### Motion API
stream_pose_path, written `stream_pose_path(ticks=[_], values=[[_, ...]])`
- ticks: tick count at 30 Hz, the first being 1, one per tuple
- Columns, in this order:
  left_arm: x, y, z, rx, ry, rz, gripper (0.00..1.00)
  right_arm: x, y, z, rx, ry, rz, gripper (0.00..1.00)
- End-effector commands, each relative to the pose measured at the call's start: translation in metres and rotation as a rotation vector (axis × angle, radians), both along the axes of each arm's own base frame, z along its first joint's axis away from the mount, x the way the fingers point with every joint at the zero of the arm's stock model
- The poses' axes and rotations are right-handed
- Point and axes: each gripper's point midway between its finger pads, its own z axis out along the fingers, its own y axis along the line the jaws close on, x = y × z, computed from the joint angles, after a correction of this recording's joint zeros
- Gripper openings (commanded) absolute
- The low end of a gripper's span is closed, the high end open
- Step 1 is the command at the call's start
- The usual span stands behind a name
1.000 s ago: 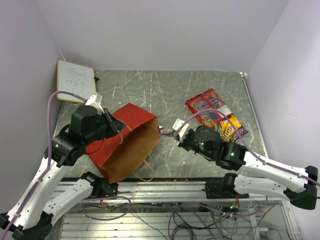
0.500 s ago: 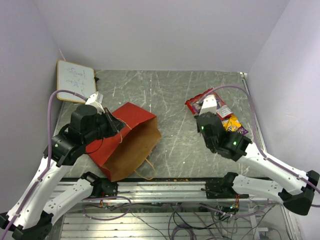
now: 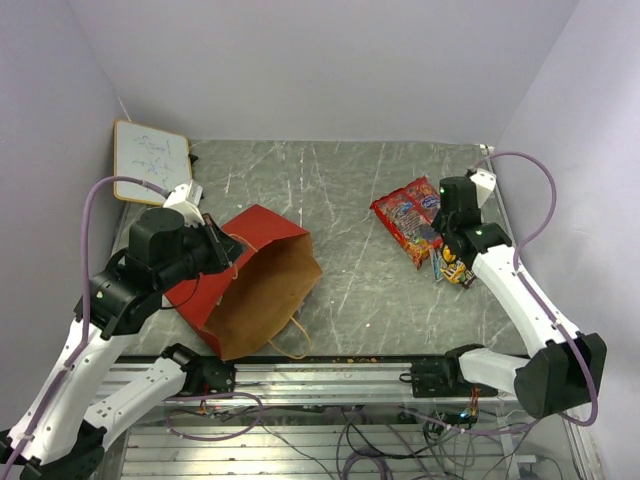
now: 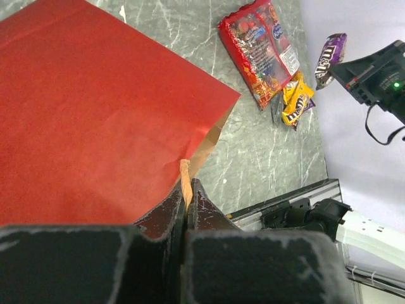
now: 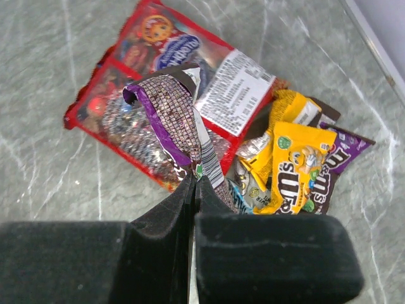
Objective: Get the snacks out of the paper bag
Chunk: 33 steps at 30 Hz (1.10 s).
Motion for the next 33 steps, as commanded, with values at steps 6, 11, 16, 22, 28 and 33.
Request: stream_pose_path(ticks=[6,11,16,22,28,33], values=[[-0.009,-0.003,0.018,0.018,-0.046,-0.075,0.07,0.008,-0.030,-0.050,0.189,0.033,-0.116,0.00],[-0.012,-0.006,0.014,0.013,-0.029,-0.096,0.07,0.009,-0.042,-0.076,0.141,0.066,-0.143,0.00],[-0.014,-0.009,0.016,-0.002,-0.031,-0.110,0.07,0.009,-0.047,-0.099,0.130,0.109,-0.168,0.00],[-0.013,-0.011,0.020,-0.017,-0.042,-0.114,0.07,0.004,-0.064,-0.109,0.059,0.157,-0.233,0.00],[-0.012,-0.012,0.022,-0.024,-0.049,-0.112,0.07,0.001,-0.066,-0.110,0.060,0.173,-0.237,0.03],[-0.011,-0.012,0.018,-0.030,-0.041,-0.102,0.07,0.000,-0.063,-0.088,0.061,0.150,-0.197,0.19]])
